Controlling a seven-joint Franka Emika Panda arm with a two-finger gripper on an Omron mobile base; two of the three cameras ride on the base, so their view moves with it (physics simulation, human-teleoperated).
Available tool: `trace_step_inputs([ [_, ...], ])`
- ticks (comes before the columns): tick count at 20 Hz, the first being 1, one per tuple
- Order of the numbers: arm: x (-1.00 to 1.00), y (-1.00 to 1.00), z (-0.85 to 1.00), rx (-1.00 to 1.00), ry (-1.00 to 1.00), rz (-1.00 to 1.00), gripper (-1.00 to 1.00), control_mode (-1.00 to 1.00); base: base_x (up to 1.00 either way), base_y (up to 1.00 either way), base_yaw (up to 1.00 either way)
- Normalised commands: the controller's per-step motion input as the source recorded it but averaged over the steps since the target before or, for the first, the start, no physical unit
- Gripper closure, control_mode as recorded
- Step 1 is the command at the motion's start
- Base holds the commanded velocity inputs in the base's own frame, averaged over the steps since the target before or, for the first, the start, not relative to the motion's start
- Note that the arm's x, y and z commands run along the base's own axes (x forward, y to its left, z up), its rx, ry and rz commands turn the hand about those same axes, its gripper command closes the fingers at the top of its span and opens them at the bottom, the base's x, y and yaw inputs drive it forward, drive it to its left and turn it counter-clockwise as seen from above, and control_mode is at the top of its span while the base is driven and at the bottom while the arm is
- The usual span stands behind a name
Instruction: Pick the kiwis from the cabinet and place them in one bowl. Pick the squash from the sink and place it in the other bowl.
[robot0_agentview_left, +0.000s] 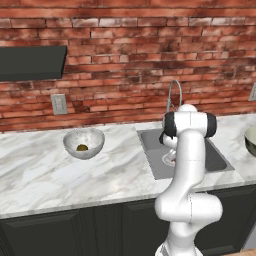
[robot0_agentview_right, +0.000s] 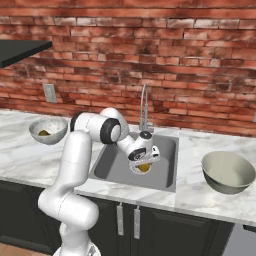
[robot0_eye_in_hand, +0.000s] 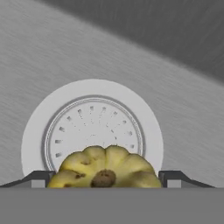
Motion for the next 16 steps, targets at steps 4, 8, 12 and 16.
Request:
trace_step_inputs([
  [4, 0.0, 0.0, -0.12, 0.01, 0.01, 0.0, 1.0, -1.0, 0.0, 0.0, 0.0],
  [8, -0.13, 0.0, 0.07, -0.03, -0.02, 0.0, 1.0, -1.0, 0.0, 0.0, 0.0],
  [12, -0.4, -0.02, 0.23, -0.05, -0.02, 0.0, 1.0, -1.0, 0.0, 0.0, 0.0],
  [16, -0.47, -0.05, 0.39, -0.01, -0.1, 0.0, 1.0, -1.0, 0.0, 0.0, 0.0],
])
